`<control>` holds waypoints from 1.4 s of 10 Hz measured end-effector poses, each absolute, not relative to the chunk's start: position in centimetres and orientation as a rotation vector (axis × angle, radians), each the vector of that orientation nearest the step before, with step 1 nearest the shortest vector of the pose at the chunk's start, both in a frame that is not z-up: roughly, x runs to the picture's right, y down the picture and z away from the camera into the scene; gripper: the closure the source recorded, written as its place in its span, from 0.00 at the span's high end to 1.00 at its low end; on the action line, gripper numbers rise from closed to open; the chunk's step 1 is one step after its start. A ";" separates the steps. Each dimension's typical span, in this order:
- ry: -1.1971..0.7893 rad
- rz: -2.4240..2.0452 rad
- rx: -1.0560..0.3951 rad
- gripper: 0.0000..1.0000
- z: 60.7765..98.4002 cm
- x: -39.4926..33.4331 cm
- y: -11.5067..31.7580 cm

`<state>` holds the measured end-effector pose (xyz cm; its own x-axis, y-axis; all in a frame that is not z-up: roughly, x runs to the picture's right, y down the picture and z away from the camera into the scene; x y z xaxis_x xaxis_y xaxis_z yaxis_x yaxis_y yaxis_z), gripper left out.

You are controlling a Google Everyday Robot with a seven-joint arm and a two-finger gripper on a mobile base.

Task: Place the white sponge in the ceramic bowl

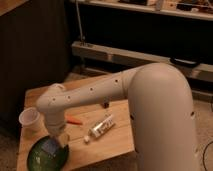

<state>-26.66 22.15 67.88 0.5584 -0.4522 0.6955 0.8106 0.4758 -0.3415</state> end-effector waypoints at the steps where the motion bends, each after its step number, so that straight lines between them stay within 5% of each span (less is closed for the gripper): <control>1: -0.593 -0.884 -0.707 0.00 66.9 -29.1 22.0; 7: -0.641 -0.989 -0.737 0.00 68.5 -31.4 24.2; 14: -0.772 -1.032 -0.738 0.62 69.9 -27.7 27.8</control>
<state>-27.73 27.77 69.86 0.3113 -0.4557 0.8339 0.9286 0.3326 -0.1649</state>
